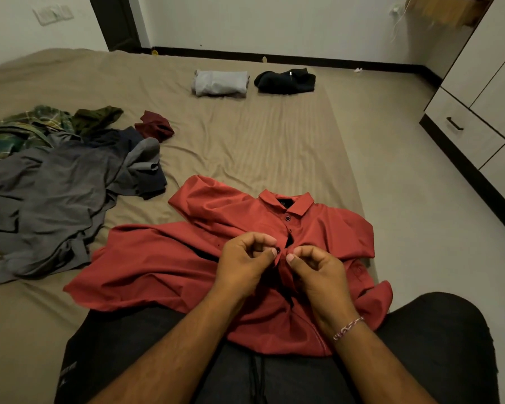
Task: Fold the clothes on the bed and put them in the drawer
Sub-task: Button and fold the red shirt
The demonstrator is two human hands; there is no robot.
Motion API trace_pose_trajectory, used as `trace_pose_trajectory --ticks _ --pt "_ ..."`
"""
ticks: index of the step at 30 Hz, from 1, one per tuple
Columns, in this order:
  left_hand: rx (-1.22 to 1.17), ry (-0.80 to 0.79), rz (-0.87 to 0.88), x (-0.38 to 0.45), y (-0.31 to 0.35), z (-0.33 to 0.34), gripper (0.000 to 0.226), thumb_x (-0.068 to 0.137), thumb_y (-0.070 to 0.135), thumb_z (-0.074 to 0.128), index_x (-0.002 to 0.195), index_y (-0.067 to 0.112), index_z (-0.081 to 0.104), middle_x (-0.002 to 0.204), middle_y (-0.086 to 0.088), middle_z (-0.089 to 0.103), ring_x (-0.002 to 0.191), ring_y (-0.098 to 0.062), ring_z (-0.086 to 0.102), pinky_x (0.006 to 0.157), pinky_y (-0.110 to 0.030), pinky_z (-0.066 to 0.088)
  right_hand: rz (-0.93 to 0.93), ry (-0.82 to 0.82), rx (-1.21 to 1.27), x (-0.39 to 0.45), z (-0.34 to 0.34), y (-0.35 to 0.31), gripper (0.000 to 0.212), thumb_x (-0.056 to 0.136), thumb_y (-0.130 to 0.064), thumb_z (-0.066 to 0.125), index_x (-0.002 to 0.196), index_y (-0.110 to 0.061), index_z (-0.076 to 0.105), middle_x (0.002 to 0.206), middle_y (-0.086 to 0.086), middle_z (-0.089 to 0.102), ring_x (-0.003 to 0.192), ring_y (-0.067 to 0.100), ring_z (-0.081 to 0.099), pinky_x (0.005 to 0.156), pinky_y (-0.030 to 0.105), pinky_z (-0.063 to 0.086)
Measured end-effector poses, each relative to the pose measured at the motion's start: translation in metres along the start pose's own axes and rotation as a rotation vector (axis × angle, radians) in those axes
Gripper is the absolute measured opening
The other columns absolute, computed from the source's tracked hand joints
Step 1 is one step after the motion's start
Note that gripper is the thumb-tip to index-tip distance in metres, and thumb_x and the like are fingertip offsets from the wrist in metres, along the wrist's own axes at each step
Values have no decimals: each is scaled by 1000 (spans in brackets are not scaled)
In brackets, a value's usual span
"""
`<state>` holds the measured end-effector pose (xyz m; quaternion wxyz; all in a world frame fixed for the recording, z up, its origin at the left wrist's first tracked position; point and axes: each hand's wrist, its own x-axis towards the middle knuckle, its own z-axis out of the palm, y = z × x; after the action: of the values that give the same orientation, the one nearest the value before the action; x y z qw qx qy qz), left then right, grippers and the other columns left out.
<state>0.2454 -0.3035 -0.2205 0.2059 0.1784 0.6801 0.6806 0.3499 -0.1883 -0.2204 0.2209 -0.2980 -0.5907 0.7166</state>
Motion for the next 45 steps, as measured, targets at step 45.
trace_pose_trajectory --ticks 45 --pt "19 -28 -59 3 -2 3 15 89 -8 72 88 7 73 60 3 68 53 -5 60 55 -18 49 103 -8 152 9 7 12 23 92 10 60 88 -7 76 91 22 75 79 29 69 77 37 58"
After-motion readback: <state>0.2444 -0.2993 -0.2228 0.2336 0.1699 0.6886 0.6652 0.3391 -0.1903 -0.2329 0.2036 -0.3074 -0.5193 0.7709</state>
